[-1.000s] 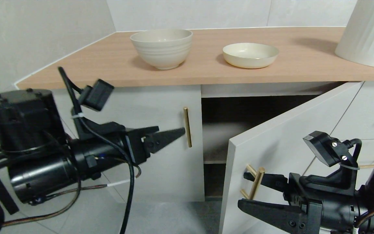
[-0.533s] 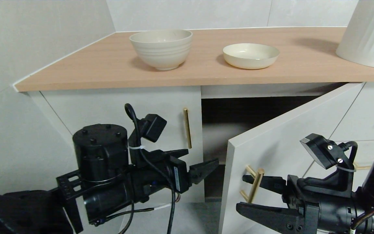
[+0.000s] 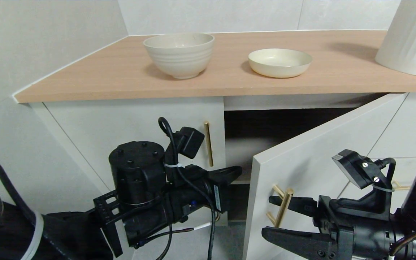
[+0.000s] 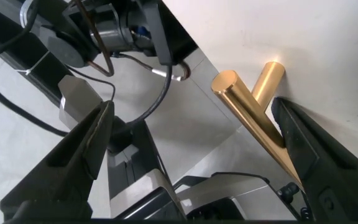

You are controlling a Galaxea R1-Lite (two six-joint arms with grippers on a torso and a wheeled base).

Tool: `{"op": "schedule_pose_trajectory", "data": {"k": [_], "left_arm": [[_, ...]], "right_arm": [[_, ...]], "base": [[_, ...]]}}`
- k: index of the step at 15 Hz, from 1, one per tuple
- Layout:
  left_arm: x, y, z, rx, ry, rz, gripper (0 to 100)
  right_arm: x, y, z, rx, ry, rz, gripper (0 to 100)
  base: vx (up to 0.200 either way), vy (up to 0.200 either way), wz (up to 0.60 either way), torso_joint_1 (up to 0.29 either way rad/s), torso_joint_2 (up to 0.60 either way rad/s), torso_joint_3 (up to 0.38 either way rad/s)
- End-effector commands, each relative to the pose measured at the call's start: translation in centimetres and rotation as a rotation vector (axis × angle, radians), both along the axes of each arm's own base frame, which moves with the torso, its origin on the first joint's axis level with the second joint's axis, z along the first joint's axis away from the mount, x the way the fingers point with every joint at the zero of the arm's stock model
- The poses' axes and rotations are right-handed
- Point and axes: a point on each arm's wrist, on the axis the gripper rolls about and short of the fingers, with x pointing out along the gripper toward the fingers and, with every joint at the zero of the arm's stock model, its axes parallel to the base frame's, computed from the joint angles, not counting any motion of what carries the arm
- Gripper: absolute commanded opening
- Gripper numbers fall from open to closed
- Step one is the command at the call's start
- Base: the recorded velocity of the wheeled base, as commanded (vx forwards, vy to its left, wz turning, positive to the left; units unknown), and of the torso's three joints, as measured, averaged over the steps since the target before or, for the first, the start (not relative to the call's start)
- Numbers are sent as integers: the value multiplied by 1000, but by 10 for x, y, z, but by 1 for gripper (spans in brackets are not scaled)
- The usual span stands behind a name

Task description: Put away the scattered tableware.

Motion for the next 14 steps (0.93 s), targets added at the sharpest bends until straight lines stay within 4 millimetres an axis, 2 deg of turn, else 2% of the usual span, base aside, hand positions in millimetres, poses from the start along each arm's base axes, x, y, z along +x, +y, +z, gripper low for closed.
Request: {"op": "schedule_pose_trajectory", "data": {"k": [1, 4, 7, 13, 14], "left_arm": [[1, -3, -4, 11, -17, -33, 0], [-2, -9, -6, -6, -25, -175, 0], [-1, -14, -20, -13, -11, -303, 0], [11, -31, -32, -54, -64, -320, 0], [11, -31, -32, -55, -65, -320, 0]], "right_arm": [[0, 0, 1, 2, -7, -7, 100], [4, -6, 1, -13, -71, -30, 100], [3, -8, 0, -20, -80, -36, 100], [14, -19, 0, -65, -158, -198, 100], [14, -24, 6, -51, -176, -239, 100]], "base": [[0, 0, 0, 0, 0, 0], [0, 0, 0, 0, 0, 0], [0, 0, 0, 0, 0, 0], [0, 0, 0, 0, 0, 0], [0, 0, 0, 0, 0, 0]]}}
